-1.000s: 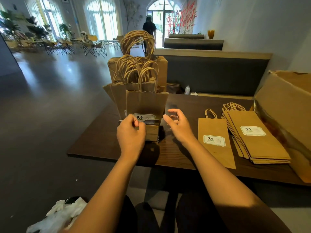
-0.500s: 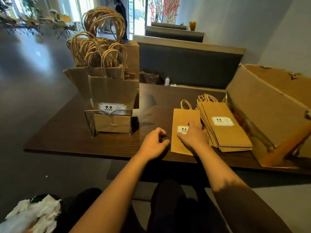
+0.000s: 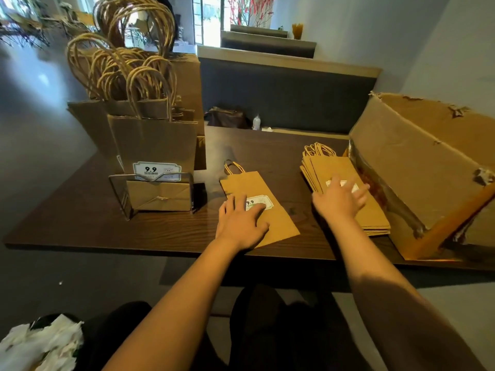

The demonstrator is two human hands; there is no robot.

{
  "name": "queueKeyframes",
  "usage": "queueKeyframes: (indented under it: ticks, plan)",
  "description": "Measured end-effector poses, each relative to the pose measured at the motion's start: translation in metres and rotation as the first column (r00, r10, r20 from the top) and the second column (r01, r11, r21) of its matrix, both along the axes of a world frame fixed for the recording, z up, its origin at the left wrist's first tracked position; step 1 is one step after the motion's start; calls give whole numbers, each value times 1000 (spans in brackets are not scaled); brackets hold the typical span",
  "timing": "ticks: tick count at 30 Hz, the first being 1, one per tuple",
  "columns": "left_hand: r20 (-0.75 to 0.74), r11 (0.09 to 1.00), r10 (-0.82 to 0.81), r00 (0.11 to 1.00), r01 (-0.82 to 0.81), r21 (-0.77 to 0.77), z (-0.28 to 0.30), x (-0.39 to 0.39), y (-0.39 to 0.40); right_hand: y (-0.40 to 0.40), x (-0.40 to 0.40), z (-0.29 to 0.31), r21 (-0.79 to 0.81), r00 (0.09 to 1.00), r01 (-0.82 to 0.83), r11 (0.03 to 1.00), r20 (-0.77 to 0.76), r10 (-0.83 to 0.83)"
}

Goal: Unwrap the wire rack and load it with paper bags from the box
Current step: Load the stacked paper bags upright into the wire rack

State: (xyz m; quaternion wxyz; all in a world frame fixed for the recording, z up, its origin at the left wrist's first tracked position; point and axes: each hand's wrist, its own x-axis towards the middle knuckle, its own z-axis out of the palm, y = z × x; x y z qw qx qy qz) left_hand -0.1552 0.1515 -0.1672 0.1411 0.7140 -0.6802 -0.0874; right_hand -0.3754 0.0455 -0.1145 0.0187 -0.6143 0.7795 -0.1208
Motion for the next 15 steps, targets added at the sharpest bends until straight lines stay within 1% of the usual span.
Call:
queueKeyframes:
  ticks: [1,2,4,6,9,11,15]
  plan:
    - [-12,1000,-10,1000,10,6,1,2,-1,-5,-10,-1,98,999,50,994,-14,-49]
    - [-29,1000,-18,999,19,8,2,4,-2,-8,-18,-3,144,997,73,987,-10,-73]
    - [-64,1000,-26,998,27,1,6,11,-3,-8,-22,-8,136,997,71,988,-15,-70]
    - [-80,1000,-27,996,26,-9,8,21,-5,-7,-15,-8,117,997,50,992,-64,-43]
    - [-94,1000,15,995,-17,-19,8,33,-6,-7,0,-3,161,993,15,987,-118,4]
    - [-116,998,54,992,-59,-38,6,35,-6,-6,8,4,177,992,-19,984,-123,41]
    - [-164,990,80,983,-97,-99,4,31,-6,-1,23,22,142,987,-124,982,-84,137]
